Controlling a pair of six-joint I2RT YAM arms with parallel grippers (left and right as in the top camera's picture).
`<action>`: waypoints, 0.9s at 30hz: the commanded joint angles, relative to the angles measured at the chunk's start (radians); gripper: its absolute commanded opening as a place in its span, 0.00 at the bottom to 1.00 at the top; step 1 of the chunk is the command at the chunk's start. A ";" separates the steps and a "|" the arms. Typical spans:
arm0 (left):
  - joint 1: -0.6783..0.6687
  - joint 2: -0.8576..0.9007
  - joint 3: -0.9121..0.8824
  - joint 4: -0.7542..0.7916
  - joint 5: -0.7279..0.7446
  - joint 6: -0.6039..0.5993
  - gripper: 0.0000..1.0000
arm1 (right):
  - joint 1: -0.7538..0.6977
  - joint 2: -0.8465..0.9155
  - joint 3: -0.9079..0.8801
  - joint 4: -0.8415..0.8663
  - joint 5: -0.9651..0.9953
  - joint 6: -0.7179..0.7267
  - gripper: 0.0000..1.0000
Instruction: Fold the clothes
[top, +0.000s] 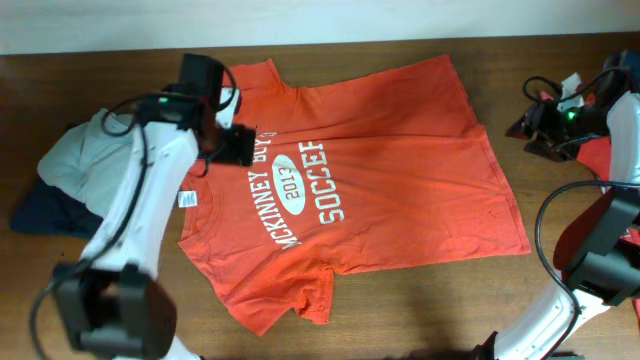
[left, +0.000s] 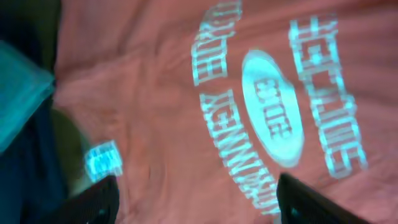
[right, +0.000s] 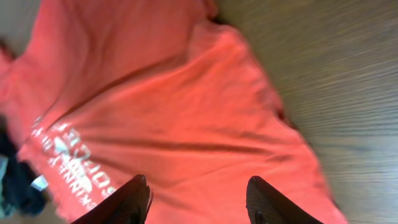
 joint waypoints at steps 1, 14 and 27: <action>0.006 -0.099 0.010 -0.138 0.025 -0.034 0.79 | -0.005 -0.036 0.016 -0.027 -0.073 -0.048 0.56; -0.035 -0.424 -0.040 -0.399 -0.048 -0.219 0.66 | 0.000 -0.371 0.016 -0.189 -0.054 -0.070 0.61; -0.038 -0.717 -0.696 -0.172 0.045 -0.544 0.85 | 0.086 -0.375 -0.322 -0.053 0.173 0.016 0.73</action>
